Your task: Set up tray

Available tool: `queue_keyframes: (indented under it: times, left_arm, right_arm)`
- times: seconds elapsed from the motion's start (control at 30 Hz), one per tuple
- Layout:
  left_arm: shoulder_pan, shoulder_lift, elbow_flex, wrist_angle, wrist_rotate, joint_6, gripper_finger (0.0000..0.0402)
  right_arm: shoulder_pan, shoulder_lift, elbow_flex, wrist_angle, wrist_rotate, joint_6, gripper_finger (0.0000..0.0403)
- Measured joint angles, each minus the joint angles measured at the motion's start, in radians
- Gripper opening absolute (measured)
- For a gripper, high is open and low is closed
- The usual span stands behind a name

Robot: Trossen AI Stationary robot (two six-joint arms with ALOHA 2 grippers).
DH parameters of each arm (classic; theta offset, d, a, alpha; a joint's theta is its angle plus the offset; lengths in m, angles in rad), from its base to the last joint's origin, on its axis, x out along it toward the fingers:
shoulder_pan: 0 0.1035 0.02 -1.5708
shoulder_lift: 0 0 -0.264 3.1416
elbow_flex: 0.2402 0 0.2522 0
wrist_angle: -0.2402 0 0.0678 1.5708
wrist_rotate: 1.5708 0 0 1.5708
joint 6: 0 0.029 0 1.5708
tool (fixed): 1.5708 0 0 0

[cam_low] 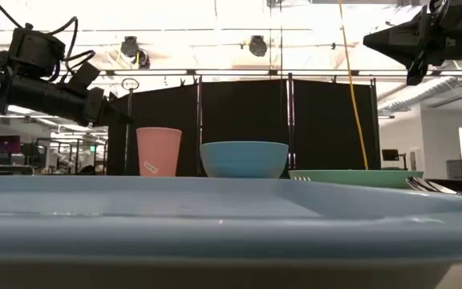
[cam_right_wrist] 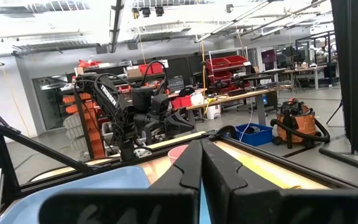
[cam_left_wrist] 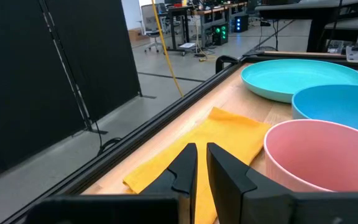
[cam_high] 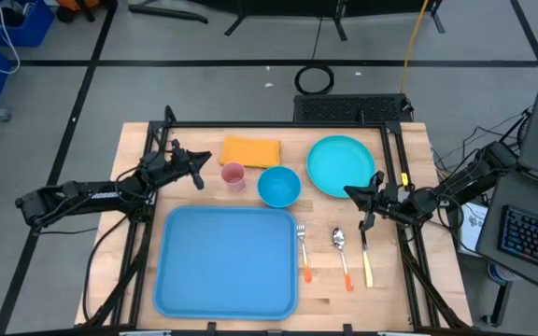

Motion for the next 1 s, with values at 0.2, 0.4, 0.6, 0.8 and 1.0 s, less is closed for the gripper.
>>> queue_keyframes:
  times: [0.2, 0.4, 0.6, 0.8, 1.0]
  left_arm:
    - [0.0, 0.0, 0.0, 0.0, 0.0, 0.0, 0.0042]
    - [0.0, 0.0, 0.0, 0.0, 0.0, 0.0, 0.0042]
    - [0.0, 0.0, 0.0, 0.0, 0.0, 0.0, 0.0042]
    - [0.0, 0.0, 0.0, 0.0, 0.0, 0.0, 0.0042]
    - [0.0, 0.0, 0.0, 0.0, 0.0, 0.0, 0.0042]
  right_arm:
    - [0.0, 0.0, 0.0, 0.0, 0.0, 0.001, 0.0]
    - [0.0, 0.0, 0.0, 0.008, 0.0, -0.002, 0.0]
    - [0.0, 0.0, 0.0, 0.011, 0.0, 0.003, 0.0]
    - [-0.009, 0.0, 0.0, 0.095, -0.015, 0.064, 0.0]
    - [-0.008, 0.0, 0.0, 0.13, -0.029, 0.064, 0.0]
